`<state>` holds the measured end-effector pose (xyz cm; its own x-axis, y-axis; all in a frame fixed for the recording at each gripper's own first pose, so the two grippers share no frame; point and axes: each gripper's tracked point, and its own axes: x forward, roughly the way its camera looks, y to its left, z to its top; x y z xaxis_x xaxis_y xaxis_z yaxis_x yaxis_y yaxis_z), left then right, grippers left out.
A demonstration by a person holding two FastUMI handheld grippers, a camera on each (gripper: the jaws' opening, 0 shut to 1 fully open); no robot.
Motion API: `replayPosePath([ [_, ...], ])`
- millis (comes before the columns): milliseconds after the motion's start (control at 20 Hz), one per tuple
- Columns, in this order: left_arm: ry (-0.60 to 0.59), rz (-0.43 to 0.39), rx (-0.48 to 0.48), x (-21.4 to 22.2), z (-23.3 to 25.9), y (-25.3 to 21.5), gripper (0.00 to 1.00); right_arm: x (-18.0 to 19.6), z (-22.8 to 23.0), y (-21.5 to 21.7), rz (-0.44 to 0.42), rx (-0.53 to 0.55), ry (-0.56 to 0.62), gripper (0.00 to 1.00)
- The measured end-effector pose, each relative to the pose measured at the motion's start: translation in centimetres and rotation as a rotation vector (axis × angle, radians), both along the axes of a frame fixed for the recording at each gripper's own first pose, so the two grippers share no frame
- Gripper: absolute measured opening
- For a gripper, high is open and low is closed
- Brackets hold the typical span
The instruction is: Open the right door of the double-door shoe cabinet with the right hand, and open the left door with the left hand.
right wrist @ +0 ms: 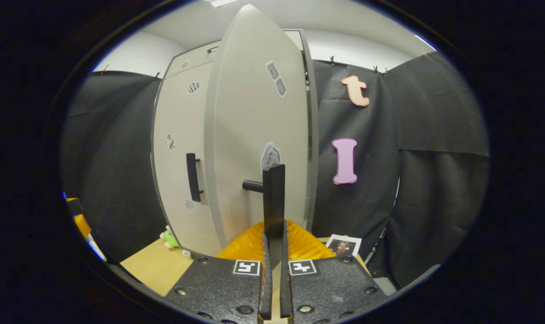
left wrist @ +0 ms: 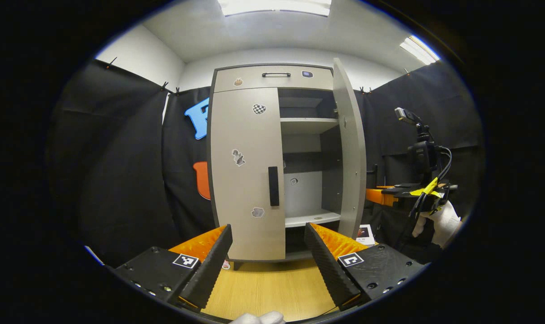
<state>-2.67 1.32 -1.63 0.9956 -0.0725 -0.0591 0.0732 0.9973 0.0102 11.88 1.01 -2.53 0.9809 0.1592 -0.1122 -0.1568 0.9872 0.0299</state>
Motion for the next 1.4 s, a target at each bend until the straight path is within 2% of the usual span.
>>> replayPosePath([
  [300,0.000,-0.032,-0.006,0.2,0.0,-1.9,0.96,0.0,0.0,-5.2,-0.069,-0.004,-0.019,0.04],
  [500,0.004,-0.044,-0.019,0.5,0.1,-2.8,0.96,0.3,0.2,-7.9,-0.095,-0.003,-0.026,0.04],
  [600,0.007,-0.049,-0.027,0.7,0.2,-2.9,0.96,0.2,0.2,-7.5,-0.071,0.026,-0.026,0.04],
  [750,0.011,-0.045,-0.020,0.9,0.3,-2.8,0.96,0.1,0.3,-8.0,-0.089,-0.008,-0.036,0.04],
  [800,0.011,-0.044,-0.021,0.8,0.1,-2.7,0.96,0.0,0.4,-7.7,-0.089,-0.008,-0.040,0.01],
  [1100,0.007,-0.026,-0.024,0.8,0.4,-1.8,0.96,-0.9,0.7,-8.2,-0.112,0.002,-0.031,0.04],
  [1250,0.010,-0.017,-0.022,1.0,0.2,-1.2,0.96,-2.2,1.6,-8.7,-0.145,-0.024,-0.048,0.10],
  [1350,0.011,-0.011,-0.020,1.2,0.2,-0.6,0.96,-3.2,1.9,-8.9,-0.161,-0.032,-0.044,0.23],
  [1400,0.010,-0.007,-0.021,1.3,0.2,-0.2,0.96,-4.0,1.9,-8.4,-0.160,-0.025,-0.038,0.36],
])
